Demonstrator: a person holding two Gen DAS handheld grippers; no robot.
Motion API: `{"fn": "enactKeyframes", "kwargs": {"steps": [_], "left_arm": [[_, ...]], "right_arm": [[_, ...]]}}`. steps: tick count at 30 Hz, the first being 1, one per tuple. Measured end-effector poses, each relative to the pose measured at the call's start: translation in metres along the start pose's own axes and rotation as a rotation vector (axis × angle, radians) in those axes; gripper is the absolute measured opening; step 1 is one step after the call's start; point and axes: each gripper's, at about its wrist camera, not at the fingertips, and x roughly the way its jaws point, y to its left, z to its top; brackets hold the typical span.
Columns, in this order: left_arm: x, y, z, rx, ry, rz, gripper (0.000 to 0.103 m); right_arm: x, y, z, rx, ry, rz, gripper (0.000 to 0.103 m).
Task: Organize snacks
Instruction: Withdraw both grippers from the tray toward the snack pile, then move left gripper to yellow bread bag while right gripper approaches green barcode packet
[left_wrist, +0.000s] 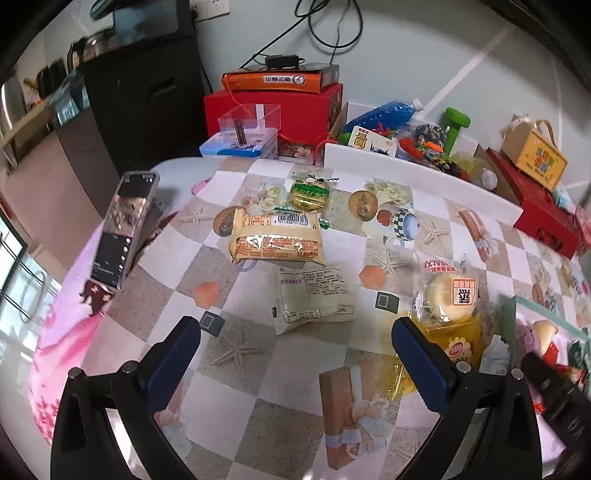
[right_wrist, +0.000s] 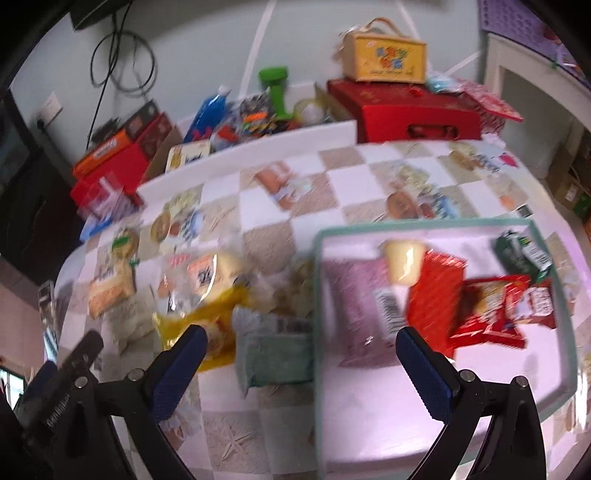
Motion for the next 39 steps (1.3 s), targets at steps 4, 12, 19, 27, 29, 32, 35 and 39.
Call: {"fn": "enactKeyframes", "kwargs": {"steps": [4, 12, 19, 27, 29, 32, 35, 39], "left_arm": [[0.008, 0.008, -0.003, -0.031, 0.010, -0.012, 0.103], [0.018, 0.008, -0.004, -0.084, 0.052, -0.107, 0.103], [0.032, -0.016, -0.005, -0.046, 0.108, -0.181, 0.103], [0.041, -0.042, -0.007, -0.013, 0.151, -0.266, 0.101], [0.047, -0.048, -0.009, -0.003, 0.178, -0.277, 0.095], [0.056, -0.052, -0.013, -0.021, 0.216, -0.306, 0.094], [0.062, -0.056, -0.015, -0.024, 0.239, -0.341, 0.094], [0.068, -0.064, -0.017, -0.027, 0.259, -0.351, 0.094]], "right_arm": [[0.011, 0.005, -0.009, -0.036, 0.031, -0.009, 0.103], [0.023, 0.005, -0.016, -0.052, 0.072, 0.031, 0.098], [0.027, 0.003, -0.016, -0.052, 0.084, 0.041, 0.090], [0.020, -0.011, -0.009, -0.025, 0.053, 0.019, 0.089], [0.020, -0.015, -0.008, -0.014, 0.053, 0.015, 0.089], [0.021, -0.019, -0.008, -0.001, 0.059, 0.012, 0.089], [0.021, -0.023, -0.007, 0.011, 0.056, 0.004, 0.089], [0.020, -0.027, -0.006, 0.018, 0.054, -0.005, 0.089]]}}
